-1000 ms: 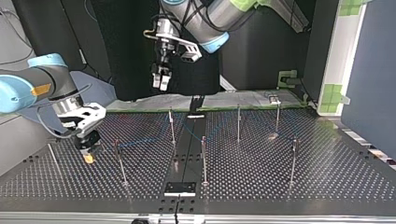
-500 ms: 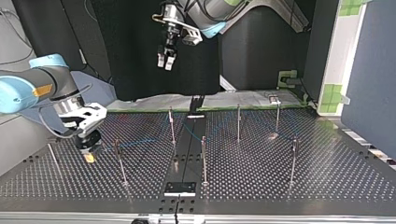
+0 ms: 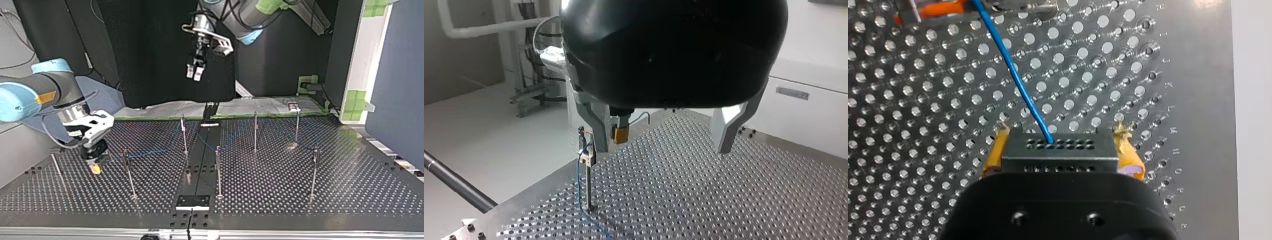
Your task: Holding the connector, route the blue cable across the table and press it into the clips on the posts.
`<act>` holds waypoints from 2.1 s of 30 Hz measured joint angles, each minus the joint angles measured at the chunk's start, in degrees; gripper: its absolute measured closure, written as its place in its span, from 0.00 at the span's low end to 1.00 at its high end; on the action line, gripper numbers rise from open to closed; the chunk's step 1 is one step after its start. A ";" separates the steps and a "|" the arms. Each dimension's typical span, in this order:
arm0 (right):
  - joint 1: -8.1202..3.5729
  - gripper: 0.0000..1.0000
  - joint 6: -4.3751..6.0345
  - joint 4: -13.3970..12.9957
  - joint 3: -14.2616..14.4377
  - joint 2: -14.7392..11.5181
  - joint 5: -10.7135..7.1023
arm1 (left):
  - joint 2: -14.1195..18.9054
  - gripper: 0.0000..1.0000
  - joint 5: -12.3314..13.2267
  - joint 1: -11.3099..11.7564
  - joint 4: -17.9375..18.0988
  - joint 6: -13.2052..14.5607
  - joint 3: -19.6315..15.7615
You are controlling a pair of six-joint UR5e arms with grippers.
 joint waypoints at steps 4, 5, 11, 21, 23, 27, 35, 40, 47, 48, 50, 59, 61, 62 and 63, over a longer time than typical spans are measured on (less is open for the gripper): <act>-0.02 1.00 0.00 -0.03 0.00 0.06 0.00 | 0.00 0.00 1.99 1.99 2.00 1.98 -1.98; -0.03 1.00 0.00 -0.04 0.00 0.07 0.00 | 0.00 0.00 2.39 2.41 2.42 2.39 -2.39; -0.21 1.00 0.00 -0.08 0.00 0.14 0.00 | 0.00 0.00 3.76 5.33 4.12 4.23 -5.33; -0.60 1.00 0.00 -0.08 0.00 0.21 0.00 | 0.00 0.00 3.84 10.72 4.32 4.46 -10.72; -0.63 1.00 0.00 -0.09 0.00 0.25 0.00 | 0.00 0.00 3.80 11.68 4.32 4.47 -11.66; -0.64 1.00 0.00 -0.09 0.00 0.26 0.00 | 0.00 0.00 3.25 13.57 4.32 4.49 -13.56; -0.66 1.00 0.00 -0.02 -0.01 0.27 -0.05 | 0.00 0.00 3.07 15.92 4.32 4.54 -17.01; -0.66 1.00 0.00 0.00 -0.01 0.24 -0.08 | 0.00 0.00 2.99 16.06 4.32 4.78 -19.42; -0.55 1.00 0.00 0.00 -0.02 0.21 -0.09 | 0.00 0.00 3.00 15.97 4.32 5.79 -22.84; -0.55 1.00 0.00 0.00 -0.01 0.23 -0.09 | 0.00 0.00 2.99 15.97 4.32 5.86 -23.14; -0.55 1.00 0.00 0.00 -0.01 0.24 -0.09 | 0.00 0.00 2.98 15.96 4.32 5.91 -23.38; -0.57 1.00 0.00 0.00 0.00 0.28 -0.09 | 0.00 0.00 2.96 15.95 4.32 5.95 -23.57; -0.57 1.00 0.00 0.00 0.00 0.27 -0.09 | 0.00 0.00 2.96 15.95 4.32 5.95 -23.58; -0.57 1.00 0.00 0.00 0.00 0.27 -0.09 | 0.00 0.00 2.96 15.95 4.32 5.95 -23.58; -0.57 1.00 0.00 0.00 0.00 0.27 -0.09 | 0.00 0.00 2.96 15.95 4.32 5.95 -23.59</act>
